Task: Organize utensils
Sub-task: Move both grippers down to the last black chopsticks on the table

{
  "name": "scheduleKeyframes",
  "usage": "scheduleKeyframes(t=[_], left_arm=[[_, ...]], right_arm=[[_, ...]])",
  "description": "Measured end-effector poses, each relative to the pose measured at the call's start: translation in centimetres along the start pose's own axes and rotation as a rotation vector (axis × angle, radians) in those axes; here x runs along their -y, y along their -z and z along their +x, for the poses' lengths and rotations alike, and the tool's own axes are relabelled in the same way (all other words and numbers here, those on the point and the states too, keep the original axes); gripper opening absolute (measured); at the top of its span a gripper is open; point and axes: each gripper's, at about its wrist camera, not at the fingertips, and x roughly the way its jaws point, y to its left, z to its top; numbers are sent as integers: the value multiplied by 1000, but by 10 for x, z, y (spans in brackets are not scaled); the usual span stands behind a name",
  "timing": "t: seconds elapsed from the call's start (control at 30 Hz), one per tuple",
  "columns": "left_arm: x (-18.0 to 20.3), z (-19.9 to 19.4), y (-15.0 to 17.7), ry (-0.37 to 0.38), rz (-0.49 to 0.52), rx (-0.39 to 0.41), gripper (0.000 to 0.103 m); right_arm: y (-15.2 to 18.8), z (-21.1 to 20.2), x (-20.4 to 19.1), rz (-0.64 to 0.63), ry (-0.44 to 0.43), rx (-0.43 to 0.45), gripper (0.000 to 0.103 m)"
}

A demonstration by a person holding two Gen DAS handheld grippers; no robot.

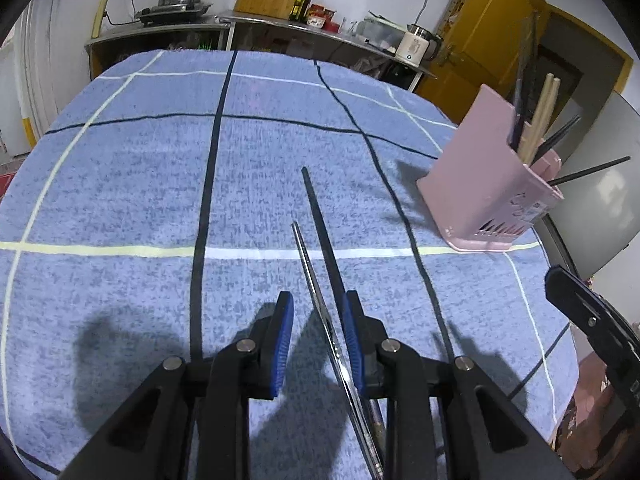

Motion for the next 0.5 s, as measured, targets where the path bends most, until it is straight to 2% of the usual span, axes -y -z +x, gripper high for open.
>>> scheduleKeyframes(t=[0.1, 0.23, 0.37, 0.43, 0.5], left_arm=[[0, 9, -2, -17, -3, -16, 27], [5, 14, -4, -45, 12, 2, 26], [7, 17, -5, -108, 57, 16, 10], [1, 15, -5, -95, 56, 14, 8], [-6, 11, -4, -115, 68, 16, 7]], right_arm=[[0, 0, 2, 5, -1, -5, 11], [0, 3, 4, 8, 0, -12, 12], [0, 6, 2, 7, -2, -19, 12], [0, 8, 0, 4, -4, -24, 12], [1, 11, -3, 0, -9, -34, 12]])
